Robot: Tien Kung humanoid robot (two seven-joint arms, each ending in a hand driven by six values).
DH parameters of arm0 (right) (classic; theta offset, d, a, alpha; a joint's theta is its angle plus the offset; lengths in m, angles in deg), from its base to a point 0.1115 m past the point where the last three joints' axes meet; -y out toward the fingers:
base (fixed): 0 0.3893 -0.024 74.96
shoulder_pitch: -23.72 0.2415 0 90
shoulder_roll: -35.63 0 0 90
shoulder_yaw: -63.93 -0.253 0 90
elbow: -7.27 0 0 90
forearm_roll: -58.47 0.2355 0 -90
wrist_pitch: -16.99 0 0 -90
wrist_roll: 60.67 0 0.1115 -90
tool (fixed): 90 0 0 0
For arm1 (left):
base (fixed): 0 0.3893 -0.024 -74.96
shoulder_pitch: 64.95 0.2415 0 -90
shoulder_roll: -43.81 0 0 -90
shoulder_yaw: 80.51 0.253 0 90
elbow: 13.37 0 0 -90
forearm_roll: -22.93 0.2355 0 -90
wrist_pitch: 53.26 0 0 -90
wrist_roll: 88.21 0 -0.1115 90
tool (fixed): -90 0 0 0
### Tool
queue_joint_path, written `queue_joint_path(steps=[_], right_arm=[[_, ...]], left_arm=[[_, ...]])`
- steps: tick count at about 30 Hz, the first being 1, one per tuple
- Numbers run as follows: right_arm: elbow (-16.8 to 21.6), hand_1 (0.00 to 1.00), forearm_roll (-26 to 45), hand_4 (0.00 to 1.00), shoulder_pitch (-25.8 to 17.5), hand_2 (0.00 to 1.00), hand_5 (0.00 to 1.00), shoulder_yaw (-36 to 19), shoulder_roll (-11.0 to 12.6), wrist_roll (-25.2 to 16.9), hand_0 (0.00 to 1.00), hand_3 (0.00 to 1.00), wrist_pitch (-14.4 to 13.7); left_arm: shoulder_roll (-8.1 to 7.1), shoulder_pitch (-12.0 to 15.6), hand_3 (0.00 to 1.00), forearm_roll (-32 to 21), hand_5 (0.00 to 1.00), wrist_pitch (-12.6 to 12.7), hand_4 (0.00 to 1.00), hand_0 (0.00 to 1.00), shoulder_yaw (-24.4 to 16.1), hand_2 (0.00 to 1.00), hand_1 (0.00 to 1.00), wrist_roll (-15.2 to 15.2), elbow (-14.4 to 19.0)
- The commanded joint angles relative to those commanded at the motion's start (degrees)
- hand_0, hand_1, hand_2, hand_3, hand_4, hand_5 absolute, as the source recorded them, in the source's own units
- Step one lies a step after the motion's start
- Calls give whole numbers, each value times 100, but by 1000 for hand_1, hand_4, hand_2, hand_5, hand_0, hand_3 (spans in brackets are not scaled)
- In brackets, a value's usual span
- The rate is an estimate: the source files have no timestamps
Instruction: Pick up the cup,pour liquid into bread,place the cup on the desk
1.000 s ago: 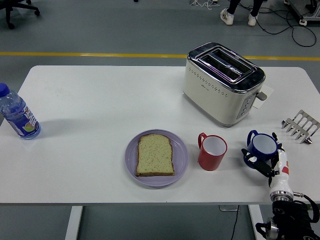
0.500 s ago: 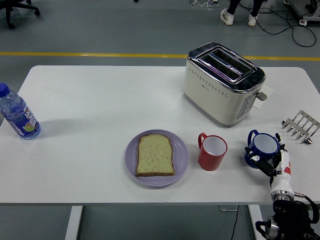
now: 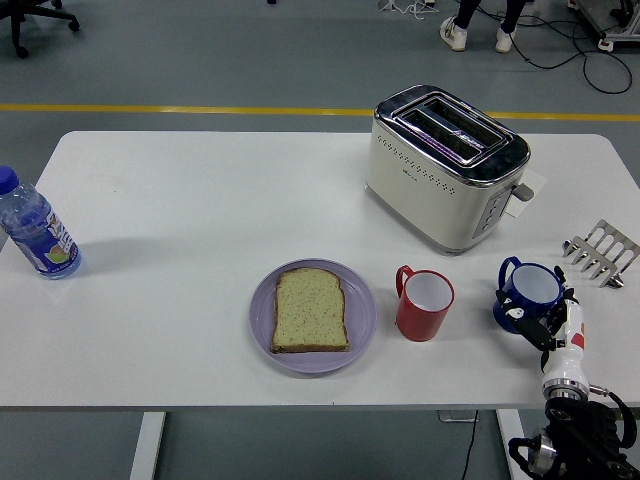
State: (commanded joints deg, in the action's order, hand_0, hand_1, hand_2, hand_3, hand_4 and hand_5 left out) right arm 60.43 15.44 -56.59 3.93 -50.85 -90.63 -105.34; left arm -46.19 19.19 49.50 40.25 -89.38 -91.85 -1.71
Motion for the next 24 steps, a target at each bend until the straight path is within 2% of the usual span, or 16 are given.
queue_joint_path(steps=[2,3,8,9,24], right_arm=[[-11,634,87,870,4,758,96,9,2,-53,670,875,0],[-17,568,135,832,5,663,98,12,3,-88,570,824,2],[-15,568,235,832,7,663,98,20,4,-198,570,824,-14],[-11,546,250,815,8,621,92,18,4,-227,542,795,-22],[184,534,347,818,5,606,96,-92,32,-404,528,781,-83]], left_arm=[[0,-2,553,0,834,0,324,635,-7,657,646,-1,-1],[0,-2,553,1,834,0,324,635,-9,657,645,-1,-1],[0,-3,553,3,834,0,324,635,-13,657,645,-1,-1],[0,-5,553,4,834,-1,324,635,-12,657,646,-1,-1],[-3,-15,553,5,834,-1,324,635,-30,657,646,-2,-5]])
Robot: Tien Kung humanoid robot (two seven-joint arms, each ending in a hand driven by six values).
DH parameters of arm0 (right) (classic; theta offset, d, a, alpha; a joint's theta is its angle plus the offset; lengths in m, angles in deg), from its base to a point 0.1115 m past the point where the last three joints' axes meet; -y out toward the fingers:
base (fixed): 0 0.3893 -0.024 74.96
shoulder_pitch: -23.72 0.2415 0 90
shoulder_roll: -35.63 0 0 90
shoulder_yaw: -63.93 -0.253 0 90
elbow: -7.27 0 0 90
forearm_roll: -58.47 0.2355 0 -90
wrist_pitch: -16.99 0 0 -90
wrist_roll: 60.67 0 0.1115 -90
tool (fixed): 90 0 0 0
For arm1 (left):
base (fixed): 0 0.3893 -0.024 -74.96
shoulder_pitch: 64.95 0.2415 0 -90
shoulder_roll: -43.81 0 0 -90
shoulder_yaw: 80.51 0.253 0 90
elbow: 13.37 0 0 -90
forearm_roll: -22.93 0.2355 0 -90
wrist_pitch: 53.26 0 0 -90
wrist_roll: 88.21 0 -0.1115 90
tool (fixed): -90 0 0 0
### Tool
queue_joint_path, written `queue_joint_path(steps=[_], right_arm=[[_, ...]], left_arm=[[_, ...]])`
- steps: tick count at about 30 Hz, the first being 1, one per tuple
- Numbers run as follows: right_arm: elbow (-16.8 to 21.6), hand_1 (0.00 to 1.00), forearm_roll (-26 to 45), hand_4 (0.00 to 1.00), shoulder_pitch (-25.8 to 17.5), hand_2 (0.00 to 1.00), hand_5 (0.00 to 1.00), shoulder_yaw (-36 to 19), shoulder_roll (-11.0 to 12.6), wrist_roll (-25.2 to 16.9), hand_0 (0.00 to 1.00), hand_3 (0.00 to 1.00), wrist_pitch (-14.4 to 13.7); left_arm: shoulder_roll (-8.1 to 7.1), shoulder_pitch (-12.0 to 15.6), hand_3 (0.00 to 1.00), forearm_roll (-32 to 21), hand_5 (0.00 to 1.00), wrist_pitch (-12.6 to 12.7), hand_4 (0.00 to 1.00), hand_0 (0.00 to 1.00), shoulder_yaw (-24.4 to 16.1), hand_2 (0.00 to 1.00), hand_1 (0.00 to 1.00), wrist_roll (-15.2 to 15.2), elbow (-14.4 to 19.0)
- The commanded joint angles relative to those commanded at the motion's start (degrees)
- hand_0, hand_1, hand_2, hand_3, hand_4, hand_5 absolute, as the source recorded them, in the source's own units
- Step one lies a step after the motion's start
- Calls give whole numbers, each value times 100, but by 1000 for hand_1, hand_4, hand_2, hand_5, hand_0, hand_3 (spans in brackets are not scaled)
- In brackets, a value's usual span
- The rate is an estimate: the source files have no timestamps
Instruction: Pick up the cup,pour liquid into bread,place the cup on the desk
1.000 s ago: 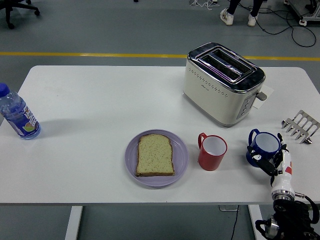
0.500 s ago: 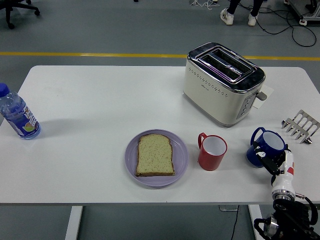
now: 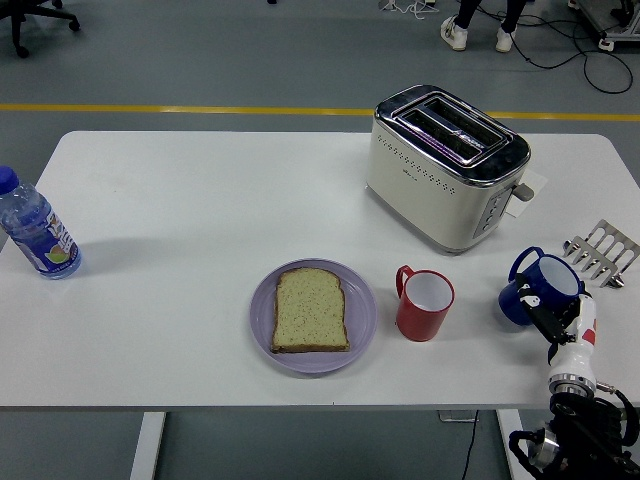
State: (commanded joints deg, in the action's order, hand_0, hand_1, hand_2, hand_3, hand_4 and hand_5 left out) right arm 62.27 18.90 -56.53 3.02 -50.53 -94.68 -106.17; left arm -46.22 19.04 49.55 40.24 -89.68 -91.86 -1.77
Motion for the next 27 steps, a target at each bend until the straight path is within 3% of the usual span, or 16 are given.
queue_joint_path(steps=[8,9,15,16,22,27], right_arm=[[336,482,-334,803,-1,561,68,-100,61,178,476,752,19],[423,415,-431,737,-3,548,2,-124,82,221,396,651,15],[974,415,-1040,737,16,548,2,-257,240,323,396,651,-157],[1048,408,-1100,733,22,545,2,-261,267,350,416,588,-171],[1454,396,-1367,733,40,541,2,-183,450,585,403,565,-162],[1980,396,-1922,733,19,541,2,-55,563,1085,403,565,-149]], left_arm=[[2,2,553,17,834,1,324,635,-15,657,645,0,-1],[2,2,553,17,834,1,323,635,-16,657,646,0,-1],[-3,6,553,19,834,1,323,635,-31,657,646,-1,-2],[-3,7,553,19,835,1,324,635,-31,657,646,-2,-2],[-11,23,552,15,835,0,323,635,-29,657,647,-2,-5],[-18,50,552,0,835,1,323,635,-2,657,647,-4,-9]])
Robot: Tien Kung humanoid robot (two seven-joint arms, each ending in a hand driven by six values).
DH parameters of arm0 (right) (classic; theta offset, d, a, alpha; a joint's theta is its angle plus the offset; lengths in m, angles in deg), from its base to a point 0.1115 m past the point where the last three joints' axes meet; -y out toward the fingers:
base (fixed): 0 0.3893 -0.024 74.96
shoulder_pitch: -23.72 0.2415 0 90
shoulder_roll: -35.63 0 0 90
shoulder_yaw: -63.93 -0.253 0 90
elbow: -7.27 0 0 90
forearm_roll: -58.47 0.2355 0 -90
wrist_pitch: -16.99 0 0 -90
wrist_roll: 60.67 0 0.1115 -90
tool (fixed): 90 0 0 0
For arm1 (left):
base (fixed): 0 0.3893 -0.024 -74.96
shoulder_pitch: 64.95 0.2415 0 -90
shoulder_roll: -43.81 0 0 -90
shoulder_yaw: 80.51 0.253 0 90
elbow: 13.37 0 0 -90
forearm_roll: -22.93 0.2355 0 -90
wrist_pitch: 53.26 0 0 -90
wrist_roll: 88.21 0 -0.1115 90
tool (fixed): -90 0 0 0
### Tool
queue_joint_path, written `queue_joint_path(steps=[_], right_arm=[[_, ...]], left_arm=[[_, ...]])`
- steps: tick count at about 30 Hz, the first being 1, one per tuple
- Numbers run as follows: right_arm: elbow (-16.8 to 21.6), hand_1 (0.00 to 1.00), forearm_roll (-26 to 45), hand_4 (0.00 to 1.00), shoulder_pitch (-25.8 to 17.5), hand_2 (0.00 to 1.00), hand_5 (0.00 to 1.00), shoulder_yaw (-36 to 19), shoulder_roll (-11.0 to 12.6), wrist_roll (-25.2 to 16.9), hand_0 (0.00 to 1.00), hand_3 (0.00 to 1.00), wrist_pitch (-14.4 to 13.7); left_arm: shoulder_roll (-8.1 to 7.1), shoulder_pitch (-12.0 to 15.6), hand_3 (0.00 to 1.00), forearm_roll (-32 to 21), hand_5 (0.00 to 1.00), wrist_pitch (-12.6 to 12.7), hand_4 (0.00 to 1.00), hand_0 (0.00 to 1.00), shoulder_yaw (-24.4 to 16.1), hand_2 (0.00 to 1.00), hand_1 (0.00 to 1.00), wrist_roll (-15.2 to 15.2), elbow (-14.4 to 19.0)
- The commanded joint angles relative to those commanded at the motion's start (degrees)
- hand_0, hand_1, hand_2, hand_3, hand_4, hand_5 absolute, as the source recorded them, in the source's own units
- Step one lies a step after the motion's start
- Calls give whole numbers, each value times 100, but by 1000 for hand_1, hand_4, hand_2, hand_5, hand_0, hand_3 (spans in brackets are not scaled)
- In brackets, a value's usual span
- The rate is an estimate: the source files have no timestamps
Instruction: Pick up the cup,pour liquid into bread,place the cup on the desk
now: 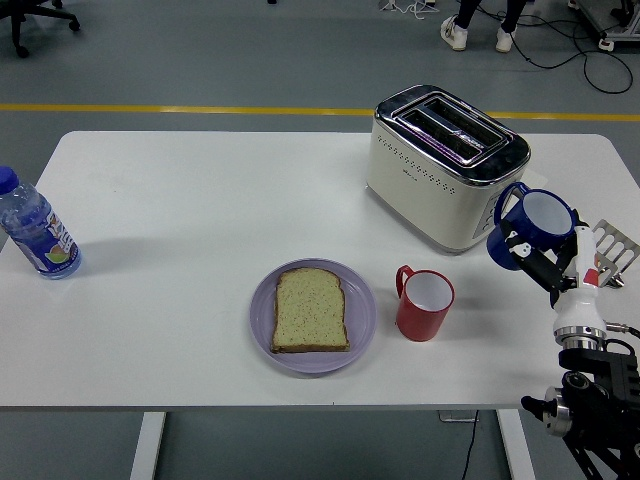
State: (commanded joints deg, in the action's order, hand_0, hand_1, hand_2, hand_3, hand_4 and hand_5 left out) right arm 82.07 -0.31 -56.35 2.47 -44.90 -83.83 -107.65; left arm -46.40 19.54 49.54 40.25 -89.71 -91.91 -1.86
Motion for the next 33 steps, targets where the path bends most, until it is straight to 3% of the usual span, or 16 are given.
queue_joint_path(steps=[1,11,18,26,33], right_arm=[[70,367,-87,741,-1,534,2,12,5,67,337,550,-6],[966,311,-1611,741,122,530,2,285,154,1358,279,549,-164],[1189,297,-2355,747,389,524,2,500,233,2286,242,548,-150],[1198,282,-3580,773,1083,515,6,1049,327,3193,212,546,171],[1131,283,-4758,774,1669,514,13,1577,434,3873,211,546,661]], left_arm=[[0,2,553,-1,834,0,323,635,3,657,646,0,0],[-12,22,553,-25,835,1,325,635,41,657,646,-1,0],[-21,18,553,-33,834,0,324,635,37,657,646,-2,0],[-30,-17,553,-33,834,0,325,635,-17,657,646,-2,2],[-40,-47,553,-35,833,2,324,635,-82,657,644,-2,2]])
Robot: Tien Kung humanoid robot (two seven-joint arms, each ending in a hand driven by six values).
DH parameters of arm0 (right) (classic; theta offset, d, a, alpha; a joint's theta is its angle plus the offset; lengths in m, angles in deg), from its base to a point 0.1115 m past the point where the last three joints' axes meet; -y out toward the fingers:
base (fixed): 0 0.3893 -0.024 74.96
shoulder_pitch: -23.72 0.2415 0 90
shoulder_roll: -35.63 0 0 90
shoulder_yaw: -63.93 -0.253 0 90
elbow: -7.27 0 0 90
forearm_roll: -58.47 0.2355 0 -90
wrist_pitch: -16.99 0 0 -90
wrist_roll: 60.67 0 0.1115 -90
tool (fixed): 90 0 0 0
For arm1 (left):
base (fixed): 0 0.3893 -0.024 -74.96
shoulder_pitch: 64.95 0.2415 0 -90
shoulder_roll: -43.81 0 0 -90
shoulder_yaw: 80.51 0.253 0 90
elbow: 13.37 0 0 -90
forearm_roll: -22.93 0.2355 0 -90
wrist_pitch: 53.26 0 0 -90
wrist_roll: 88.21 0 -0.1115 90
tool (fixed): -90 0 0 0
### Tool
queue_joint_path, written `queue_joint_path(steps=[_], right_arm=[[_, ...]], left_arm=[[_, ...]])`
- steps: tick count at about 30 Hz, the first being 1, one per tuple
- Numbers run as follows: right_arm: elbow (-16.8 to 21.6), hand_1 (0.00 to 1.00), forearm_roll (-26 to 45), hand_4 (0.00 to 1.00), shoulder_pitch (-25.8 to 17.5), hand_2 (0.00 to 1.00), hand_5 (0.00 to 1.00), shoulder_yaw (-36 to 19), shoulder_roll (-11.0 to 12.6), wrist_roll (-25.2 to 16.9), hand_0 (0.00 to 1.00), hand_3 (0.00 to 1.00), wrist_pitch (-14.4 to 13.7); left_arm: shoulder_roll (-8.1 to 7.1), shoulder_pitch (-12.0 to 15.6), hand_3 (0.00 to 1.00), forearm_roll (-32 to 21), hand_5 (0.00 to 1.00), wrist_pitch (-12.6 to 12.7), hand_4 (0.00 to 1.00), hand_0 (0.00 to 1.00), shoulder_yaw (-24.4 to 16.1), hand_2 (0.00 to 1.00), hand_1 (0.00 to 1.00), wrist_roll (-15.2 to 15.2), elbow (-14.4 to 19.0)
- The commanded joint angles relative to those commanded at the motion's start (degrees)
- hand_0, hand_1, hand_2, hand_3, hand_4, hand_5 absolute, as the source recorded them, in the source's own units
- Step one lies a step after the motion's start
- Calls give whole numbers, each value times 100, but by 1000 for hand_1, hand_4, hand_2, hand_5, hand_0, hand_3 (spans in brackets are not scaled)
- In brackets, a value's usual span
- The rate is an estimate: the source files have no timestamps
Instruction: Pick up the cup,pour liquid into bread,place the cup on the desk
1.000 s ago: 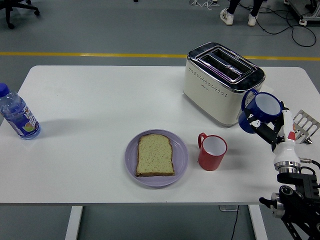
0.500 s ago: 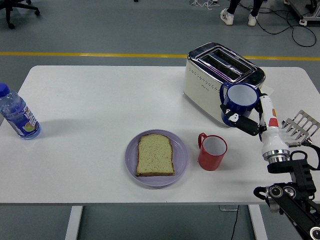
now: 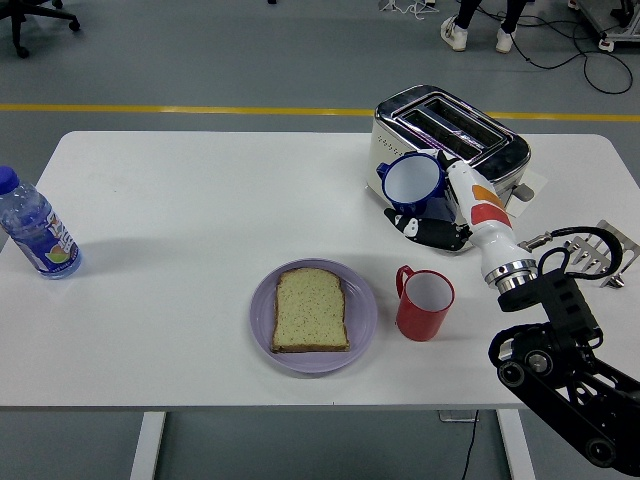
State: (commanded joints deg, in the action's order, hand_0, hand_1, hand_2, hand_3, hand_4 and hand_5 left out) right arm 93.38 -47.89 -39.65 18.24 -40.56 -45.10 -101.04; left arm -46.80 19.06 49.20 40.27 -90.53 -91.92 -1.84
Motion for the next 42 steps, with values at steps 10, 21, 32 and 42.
queue_joint_path(steps=[10,21,32,42], right_arm=[[-241,335,-1523,762,741,516,21,801,222,880,361,549,667],[-413,352,-1865,750,1704,519,13,2133,471,1328,385,550,904],[-358,382,-2112,712,2270,539,2,3171,358,2140,410,555,1785],[-298,400,-2298,685,2674,550,2,3709,260,2140,430,560,2007]], left_arm=[[-8,-3,554,4,833,0,325,635,-27,657,645,-3,-2],[-1,2,553,-16,834,0,324,635,-30,657,646,-2,-1],[8,28,554,-36,834,-3,324,635,-18,657,646,-4,0],[7,20,552,-43,835,-4,324,635,-11,657,646,-4,4]])
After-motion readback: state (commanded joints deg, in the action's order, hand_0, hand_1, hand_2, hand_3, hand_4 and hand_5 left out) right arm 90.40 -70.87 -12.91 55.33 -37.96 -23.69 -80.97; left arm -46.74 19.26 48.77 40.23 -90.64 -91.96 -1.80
